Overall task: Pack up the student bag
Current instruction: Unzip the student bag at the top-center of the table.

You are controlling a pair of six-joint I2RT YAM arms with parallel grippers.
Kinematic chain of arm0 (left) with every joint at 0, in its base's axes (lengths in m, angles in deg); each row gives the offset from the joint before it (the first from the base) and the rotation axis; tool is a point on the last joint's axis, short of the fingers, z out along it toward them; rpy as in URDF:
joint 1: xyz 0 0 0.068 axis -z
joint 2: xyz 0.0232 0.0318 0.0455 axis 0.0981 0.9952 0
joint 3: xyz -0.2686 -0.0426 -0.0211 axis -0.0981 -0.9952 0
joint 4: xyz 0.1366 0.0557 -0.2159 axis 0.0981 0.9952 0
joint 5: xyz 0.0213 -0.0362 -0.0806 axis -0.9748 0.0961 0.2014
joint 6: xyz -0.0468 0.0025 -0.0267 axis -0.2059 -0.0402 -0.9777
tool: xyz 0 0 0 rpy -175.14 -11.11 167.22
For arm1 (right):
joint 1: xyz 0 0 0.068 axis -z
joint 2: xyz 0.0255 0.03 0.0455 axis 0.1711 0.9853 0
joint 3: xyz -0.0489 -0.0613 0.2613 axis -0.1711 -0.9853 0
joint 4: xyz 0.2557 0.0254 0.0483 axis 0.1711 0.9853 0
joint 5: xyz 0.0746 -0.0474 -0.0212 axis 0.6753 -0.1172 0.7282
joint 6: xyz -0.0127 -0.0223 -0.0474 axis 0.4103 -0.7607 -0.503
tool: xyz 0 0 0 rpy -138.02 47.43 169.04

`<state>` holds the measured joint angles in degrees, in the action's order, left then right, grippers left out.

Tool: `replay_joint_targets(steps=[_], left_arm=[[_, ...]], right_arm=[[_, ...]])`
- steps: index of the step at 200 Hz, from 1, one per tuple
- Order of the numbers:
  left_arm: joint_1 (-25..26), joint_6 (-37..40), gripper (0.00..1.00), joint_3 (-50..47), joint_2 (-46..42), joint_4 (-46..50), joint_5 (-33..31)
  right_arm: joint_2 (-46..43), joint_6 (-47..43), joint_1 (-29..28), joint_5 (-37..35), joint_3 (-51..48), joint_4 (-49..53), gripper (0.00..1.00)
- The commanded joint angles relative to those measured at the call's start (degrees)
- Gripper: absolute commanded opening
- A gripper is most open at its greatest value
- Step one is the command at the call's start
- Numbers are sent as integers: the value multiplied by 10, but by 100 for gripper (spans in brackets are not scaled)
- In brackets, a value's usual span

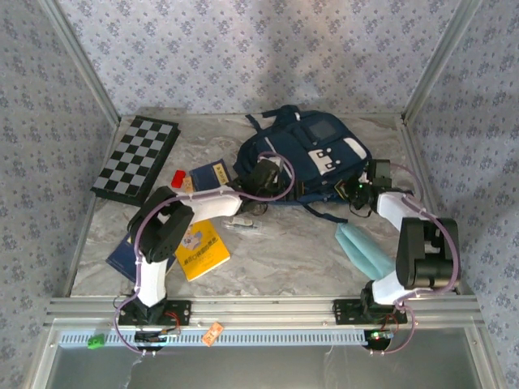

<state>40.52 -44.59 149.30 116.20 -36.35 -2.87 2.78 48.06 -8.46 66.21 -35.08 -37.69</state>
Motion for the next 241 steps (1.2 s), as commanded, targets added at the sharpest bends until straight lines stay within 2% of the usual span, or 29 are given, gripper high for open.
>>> replay_joint_targets(steps=[1, 32, 68, 96, 133, 161, 190, 206, 241], left_arm=[[-39, 70, 97, 52, 15, -35, -6], [-58, 122, 94, 83, 4, 8, -2], [-53, 140, 91, 22, -95, 41, -5], [-14, 151, 89, -44, -176, 60, -31], [57, 132, 82, -105, -213, 44, -42], [100, 118, 75, -128, -179, -12, -47], [132, 119, 68, -100, -112, -60, -51], [140, 120, 64, -89, -81, -98, -54], [143, 147, 62, -63, -16, -161, -75]], right_arm=[[-53, 37, -19, 22, -22, -12, 0], [-88, 106, -57, 1, -47, -60, 0], [-117, 165, -90, -70, -53, -70, 0], [-134, 199, -112, -115, -55, -76, 0], [-144, 217, -126, -144, -48, -71, 0], [-151, 226, -132, -155, -41, -60, 0], [-156, 231, -141, -162, -35, -51, 0], [-158, 235, -142, -161, -34, -53, 0], [-163, 240, -148, -158, -29, -51, 0]])
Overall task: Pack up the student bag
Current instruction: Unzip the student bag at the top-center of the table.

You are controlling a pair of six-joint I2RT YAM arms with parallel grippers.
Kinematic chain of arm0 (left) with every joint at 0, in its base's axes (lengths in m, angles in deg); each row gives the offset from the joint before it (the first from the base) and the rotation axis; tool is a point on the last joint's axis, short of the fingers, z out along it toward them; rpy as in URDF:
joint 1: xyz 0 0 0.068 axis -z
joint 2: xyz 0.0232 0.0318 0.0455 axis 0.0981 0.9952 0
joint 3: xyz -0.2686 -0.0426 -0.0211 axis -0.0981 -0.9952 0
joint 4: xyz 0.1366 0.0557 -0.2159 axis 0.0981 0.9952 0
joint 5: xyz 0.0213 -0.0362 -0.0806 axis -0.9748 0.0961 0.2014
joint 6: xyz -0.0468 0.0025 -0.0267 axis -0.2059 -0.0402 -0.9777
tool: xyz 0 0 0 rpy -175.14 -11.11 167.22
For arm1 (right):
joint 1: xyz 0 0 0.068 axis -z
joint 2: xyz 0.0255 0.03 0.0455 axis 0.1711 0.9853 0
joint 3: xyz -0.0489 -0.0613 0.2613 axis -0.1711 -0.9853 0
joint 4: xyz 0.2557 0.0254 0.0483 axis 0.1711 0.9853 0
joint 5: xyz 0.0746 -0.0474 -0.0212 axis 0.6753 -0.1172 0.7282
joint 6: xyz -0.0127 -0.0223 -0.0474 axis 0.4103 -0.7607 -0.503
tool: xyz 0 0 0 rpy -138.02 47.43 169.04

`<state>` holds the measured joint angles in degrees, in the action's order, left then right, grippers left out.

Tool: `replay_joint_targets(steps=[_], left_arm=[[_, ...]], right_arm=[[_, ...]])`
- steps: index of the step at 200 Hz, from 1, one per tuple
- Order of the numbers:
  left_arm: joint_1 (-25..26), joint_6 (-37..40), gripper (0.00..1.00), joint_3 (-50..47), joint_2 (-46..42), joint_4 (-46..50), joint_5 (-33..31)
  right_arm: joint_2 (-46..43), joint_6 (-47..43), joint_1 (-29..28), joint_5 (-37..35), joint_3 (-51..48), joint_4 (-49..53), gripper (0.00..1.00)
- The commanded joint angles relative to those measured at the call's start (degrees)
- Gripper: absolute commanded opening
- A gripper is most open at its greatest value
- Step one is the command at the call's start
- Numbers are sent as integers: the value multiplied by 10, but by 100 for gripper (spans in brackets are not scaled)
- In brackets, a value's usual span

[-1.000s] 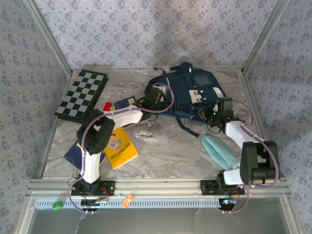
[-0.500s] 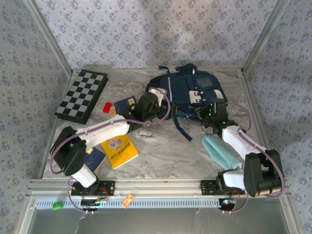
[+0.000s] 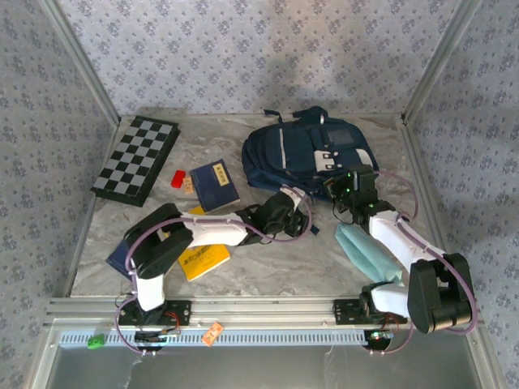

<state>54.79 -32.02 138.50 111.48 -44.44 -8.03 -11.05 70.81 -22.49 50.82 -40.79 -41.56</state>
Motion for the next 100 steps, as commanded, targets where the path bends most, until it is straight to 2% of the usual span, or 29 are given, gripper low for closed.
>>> replay_joint_targets(steps=[1, 14, 33, 58, 100], left_arm=[[1, 22, 62, 45, 33, -81, -24], [0, 36, 62, 59, 54, -90, -46], [0, 49, 61, 59, 74, -118, -115], [-3, 60, 59, 67, 98, -142, -156], [-8, 59, 49, 99, 124, -145, -167]], right_arm=[[-24, 13, -8, -4, 28, -12, 0], [-25, 14, -12, -5, 28, -13, 0], [-25, 21, -21, -4, 27, -14, 0], [-25, 24, -29, -4, 26, -18, 0], [-18, 27, -40, -3, 19, -26, 0]])
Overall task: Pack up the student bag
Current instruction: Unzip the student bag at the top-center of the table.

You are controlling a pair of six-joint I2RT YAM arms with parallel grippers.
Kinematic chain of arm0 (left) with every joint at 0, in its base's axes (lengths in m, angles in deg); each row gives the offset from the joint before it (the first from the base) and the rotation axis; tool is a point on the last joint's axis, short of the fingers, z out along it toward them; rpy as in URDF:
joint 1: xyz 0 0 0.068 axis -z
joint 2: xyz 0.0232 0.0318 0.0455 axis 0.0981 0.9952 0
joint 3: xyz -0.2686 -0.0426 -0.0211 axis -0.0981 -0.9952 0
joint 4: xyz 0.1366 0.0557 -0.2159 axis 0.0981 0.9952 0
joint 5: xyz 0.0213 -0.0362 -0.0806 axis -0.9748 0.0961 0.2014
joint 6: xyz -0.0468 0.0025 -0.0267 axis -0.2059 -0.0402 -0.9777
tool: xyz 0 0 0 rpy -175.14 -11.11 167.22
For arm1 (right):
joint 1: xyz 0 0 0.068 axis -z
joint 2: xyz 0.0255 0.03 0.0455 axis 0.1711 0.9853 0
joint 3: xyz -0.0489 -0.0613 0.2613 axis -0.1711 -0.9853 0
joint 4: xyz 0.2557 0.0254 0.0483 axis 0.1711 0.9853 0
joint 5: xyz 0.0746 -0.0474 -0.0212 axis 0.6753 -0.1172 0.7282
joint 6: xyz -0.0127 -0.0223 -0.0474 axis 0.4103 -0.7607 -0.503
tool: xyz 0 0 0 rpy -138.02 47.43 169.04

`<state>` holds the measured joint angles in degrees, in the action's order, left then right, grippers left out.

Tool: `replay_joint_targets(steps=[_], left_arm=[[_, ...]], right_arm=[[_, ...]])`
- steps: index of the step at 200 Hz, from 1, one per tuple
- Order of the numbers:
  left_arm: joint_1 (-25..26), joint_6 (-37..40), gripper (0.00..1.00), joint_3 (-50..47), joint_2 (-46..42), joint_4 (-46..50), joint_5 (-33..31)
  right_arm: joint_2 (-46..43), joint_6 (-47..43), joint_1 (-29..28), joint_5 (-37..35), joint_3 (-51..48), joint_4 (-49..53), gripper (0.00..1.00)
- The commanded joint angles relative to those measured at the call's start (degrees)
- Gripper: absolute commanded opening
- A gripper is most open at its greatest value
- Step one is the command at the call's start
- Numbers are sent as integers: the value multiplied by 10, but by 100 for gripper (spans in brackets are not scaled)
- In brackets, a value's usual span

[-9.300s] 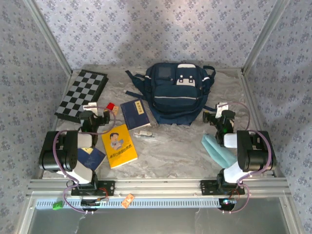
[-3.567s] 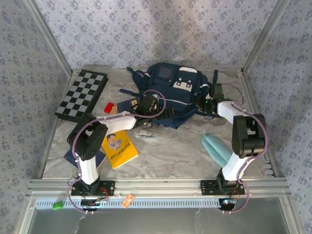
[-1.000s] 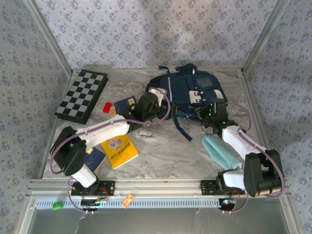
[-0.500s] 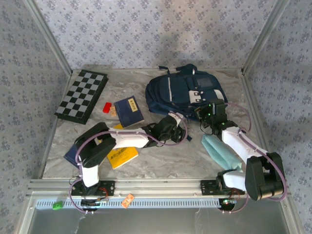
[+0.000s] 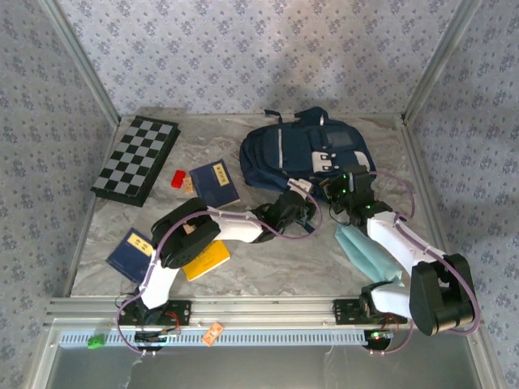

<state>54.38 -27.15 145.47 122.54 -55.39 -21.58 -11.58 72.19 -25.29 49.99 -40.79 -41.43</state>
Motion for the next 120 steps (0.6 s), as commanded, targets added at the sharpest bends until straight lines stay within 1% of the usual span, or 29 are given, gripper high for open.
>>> replay_joint_targets(steps=[1, 36, 65, 77, 96, 120], left_arm=[[-4, 11, 49, 30, 14, -36, -31], [-6, 13, 37, 64, 36, -42, -30], [-12, 16, 18, 72, 35, -39, -37], [-16, 14, 13, 62, 28, -38, -35], [-21, 9, 0, 40, 10, -39, -37], [-25, 2, 0, 11, -14, -35, -41]], right_arm=[[-14, 14, -12, 4, 19, -28, 0], [1, 13, -30, -4, 16, -38, 0], [5, 16, -30, -2, 13, -43, 0], [2, 7, -30, -2, 17, -39, 0], [-10, -5, -28, -10, 24, -18, 0], [-28, -16, -20, -17, 24, -4, 0]])
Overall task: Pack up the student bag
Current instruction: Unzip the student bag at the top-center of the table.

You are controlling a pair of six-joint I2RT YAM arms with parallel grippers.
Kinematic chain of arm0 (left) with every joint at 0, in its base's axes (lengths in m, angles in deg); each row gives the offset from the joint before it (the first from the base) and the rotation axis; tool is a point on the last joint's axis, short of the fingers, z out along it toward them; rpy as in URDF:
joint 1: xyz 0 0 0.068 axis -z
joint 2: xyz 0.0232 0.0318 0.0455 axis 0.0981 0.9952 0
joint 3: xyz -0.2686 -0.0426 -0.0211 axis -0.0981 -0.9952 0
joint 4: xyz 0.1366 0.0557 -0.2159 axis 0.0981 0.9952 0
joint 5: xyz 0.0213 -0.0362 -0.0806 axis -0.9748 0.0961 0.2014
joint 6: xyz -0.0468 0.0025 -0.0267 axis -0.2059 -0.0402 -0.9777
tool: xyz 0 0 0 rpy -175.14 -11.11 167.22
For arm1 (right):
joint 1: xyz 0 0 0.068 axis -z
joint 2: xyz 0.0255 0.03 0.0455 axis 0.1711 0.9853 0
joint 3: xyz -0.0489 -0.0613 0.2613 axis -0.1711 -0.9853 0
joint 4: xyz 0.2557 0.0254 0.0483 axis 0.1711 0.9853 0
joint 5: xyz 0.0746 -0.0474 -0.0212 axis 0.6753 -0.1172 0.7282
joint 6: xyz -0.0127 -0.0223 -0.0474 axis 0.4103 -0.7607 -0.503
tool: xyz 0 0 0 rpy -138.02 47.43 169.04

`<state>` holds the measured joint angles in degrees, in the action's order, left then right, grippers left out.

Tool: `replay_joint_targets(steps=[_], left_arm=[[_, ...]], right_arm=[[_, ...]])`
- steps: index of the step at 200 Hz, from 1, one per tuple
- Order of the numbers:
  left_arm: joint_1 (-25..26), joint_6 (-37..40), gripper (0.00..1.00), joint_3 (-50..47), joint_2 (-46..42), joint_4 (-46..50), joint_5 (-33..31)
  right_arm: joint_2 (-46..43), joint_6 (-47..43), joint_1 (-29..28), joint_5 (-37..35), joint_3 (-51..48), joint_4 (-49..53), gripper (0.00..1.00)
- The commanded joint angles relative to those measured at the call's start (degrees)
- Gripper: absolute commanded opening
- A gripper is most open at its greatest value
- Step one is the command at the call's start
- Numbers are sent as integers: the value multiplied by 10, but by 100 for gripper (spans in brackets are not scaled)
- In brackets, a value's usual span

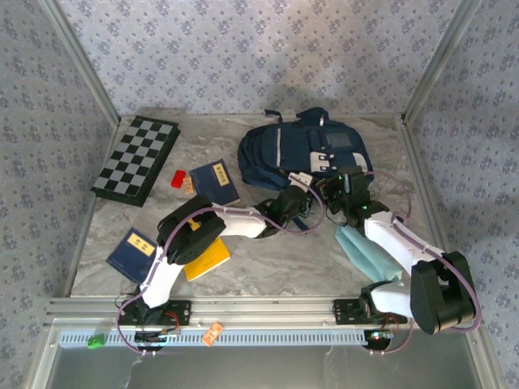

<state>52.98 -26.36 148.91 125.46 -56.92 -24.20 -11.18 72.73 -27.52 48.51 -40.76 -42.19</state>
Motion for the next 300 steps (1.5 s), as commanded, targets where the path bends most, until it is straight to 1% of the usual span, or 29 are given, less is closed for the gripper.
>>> replay_joint_targets(steps=[1, 10, 28, 48, 80, 100, 121, 155, 179, 200, 209, 226, 240, 267, 276, 300], left_arm=[[-12, -7, 0, -24, -44, -20, -15], [-15, -7, 0, -36, -51, -23, -3], [-22, 4, 0, -59, -64, -45, 49], [-27, -2, 0, -72, -76, -38, 53], [-38, 1, 0, -96, -91, -41, 79], [-47, 8, 0, -115, -106, -39, 99], [-54, 20, 0, -134, -128, -29, 102], [-68, 41, 0, -164, -158, -12, 133], [-77, 53, 0, -172, -172, 13, 151], [-86, 40, 0, -177, -188, 36, 168], [-87, 33, 0, -180, -198, 45, 196], [-85, 41, 0, -178, -203, 56, 272], [-84, 40, 0, -170, -202, 74, 301], [-87, 38, 0, -165, -189, 83, 290], [-88, 39, 0, -163, -184, 88, 286], [-89, 39, 0, -152, -174, 94, 286]], right_arm=[[-32, -22, 2, -2, 24, 4, 0], [-37, -25, 7, -1, 25, 8, 0], [-39, -30, 17, 6, 27, 15, 0], [-42, -32, 28, 17, 28, 17, 0], [-51, -51, 35, 18, 36, 39, 0], [-53, -55, 46, 34, 37, 43, 0], [-51, -72, 65, 56, 41, 45, 0], [-46, -102, 102, 83, 58, 73, 0], [-38, -113, 133, 115, 66, 70, 0], [-16, -128, 152, 141, 81, 77, 0], [-2, -137, 163, 157, 90, 76, 0], [27, -159, 185, 178, 116, 100, 0], [50, -173, 204, 197, 135, 103, 0], [90, -201, 243, 218, 178, 137, 0], [104, -215, 251, 220, 196, 158, 0], [135, -233, 274, 215, 222, 173, 0]])
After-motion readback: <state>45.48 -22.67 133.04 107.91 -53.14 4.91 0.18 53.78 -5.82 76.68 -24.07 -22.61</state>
